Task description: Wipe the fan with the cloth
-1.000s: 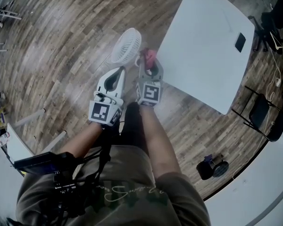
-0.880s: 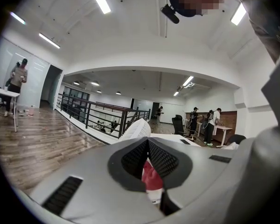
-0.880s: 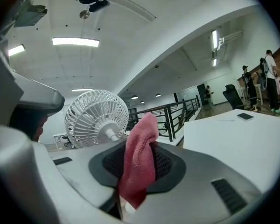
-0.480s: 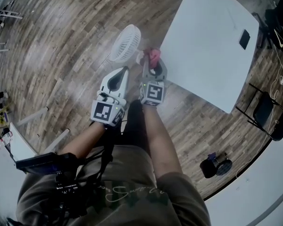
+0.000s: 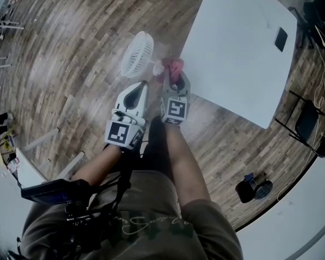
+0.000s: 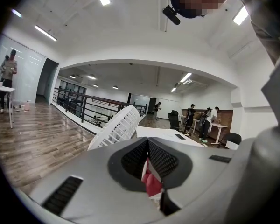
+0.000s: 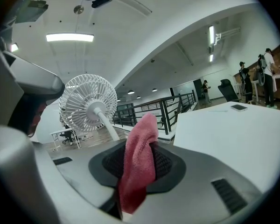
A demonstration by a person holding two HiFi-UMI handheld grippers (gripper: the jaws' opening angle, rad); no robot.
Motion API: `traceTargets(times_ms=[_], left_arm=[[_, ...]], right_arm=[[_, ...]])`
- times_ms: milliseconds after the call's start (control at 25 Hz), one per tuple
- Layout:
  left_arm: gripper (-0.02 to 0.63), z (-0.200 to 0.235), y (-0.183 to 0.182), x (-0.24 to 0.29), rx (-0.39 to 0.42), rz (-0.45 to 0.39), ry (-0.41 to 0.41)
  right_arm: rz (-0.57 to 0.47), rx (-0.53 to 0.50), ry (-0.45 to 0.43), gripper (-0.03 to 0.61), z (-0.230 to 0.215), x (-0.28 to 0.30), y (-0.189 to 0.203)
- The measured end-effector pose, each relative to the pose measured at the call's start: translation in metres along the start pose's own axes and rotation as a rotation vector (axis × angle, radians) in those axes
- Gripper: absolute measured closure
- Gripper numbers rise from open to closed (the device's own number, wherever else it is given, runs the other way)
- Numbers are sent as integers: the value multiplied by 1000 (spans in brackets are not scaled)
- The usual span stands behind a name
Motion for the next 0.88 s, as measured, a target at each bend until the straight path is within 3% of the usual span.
traceTargets(times_ms=[880], left_arm=[[595,3,24,-13,-37,38,-7]], right_arm=[[73,19,27,480,-9,10,44]])
Point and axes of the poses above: the fingertips, and each gripper's own axes: x forward along the fingers, z to its left, y out of its underside, the point moved 4 cm from there along -x, backward along the fingers, and after that the axes turned 9 degrees about y, right-handed, at the moved point
